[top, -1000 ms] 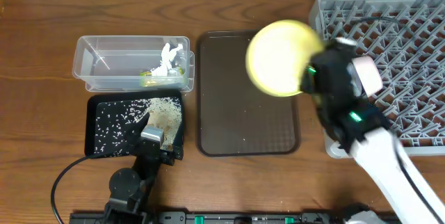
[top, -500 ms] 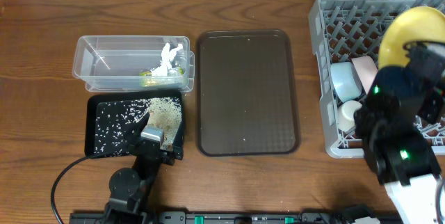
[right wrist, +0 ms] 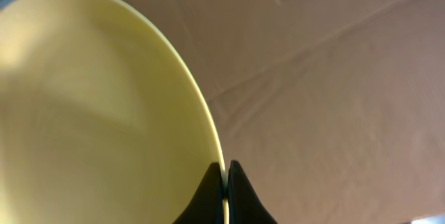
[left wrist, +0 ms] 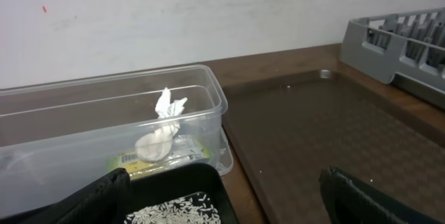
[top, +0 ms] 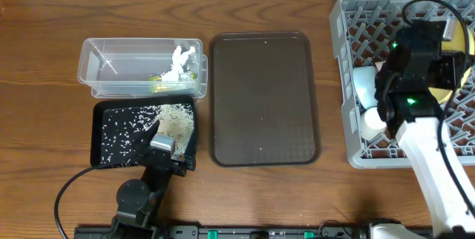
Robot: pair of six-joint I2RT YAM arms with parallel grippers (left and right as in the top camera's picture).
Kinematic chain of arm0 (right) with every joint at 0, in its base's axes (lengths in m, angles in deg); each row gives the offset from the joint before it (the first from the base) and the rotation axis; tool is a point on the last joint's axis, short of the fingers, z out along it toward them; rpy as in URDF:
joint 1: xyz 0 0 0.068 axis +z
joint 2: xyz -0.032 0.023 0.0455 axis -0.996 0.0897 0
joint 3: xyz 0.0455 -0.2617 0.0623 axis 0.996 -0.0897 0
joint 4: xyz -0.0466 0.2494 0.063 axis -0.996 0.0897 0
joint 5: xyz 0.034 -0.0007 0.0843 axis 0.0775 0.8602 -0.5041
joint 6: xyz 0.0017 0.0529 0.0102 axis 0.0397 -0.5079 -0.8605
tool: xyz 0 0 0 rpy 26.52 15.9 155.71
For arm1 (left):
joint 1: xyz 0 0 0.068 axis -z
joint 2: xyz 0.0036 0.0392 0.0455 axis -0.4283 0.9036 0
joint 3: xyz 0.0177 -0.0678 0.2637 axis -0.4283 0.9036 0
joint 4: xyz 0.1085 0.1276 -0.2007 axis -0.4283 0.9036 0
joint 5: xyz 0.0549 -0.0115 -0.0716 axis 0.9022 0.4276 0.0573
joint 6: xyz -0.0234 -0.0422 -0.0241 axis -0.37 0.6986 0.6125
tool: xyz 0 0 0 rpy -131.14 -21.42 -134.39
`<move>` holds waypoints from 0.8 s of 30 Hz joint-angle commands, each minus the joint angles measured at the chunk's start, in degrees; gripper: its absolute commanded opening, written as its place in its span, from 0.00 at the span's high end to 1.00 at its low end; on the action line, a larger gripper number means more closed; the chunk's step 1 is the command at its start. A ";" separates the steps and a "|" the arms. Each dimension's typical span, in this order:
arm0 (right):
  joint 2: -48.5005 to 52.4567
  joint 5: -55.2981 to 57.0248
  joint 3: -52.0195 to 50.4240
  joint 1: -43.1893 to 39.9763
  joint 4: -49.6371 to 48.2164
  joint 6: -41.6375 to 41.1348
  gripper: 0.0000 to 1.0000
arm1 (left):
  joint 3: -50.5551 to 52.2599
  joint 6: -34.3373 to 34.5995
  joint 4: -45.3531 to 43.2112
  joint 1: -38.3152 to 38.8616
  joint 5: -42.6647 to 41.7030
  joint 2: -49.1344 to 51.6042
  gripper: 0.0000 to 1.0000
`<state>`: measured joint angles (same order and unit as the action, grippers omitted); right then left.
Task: Sort waste into correct bins and load items into the dishwasher rack
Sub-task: 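Lift the yellow plate and stand it upright in the grey rack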
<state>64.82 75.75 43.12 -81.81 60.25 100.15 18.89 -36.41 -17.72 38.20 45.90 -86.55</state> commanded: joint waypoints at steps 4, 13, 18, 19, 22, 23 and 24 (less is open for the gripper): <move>4.13 -6.10 0.35 -1.27 -3.21 10.67 0.99 | 1.55 -0.17 0.79 -0.28 -0.81 -0.39 0.11; 10.23 -7.48 0.35 -2.40 -7.72 17.97 0.99 | 1.55 -0.17 0.79 -0.28 -0.81 -0.39 0.11; 10.25 -6.43 0.35 -3.04 -13.55 21.27 0.99 | 1.55 -0.17 0.79 -0.28 -0.81 -0.39 0.11; 10.25 -5.88 0.35 -3.06 -15.17 22.43 0.99 | 1.55 -0.17 0.79 -0.28 -0.81 -0.39 0.11; 10.25 -5.09 0.35 -3.10 -19.08 25.14 0.99 | 1.55 -0.17 0.79 -0.28 -0.81 -0.39 0.11; 10.25 -4.90 0.35 -3.10 -20.06 26.16 0.99 | 1.55 -0.17 0.79 -0.28 -0.81 -0.39 0.11; 10.25 -4.74 0.35 -3.15 -20.98 27.04 0.99 | 1.55 -0.17 0.79 -0.28 -0.81 -0.39 0.11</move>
<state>74.85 69.39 43.10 -84.52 40.62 122.88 18.89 -36.43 -17.72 38.20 45.90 -86.55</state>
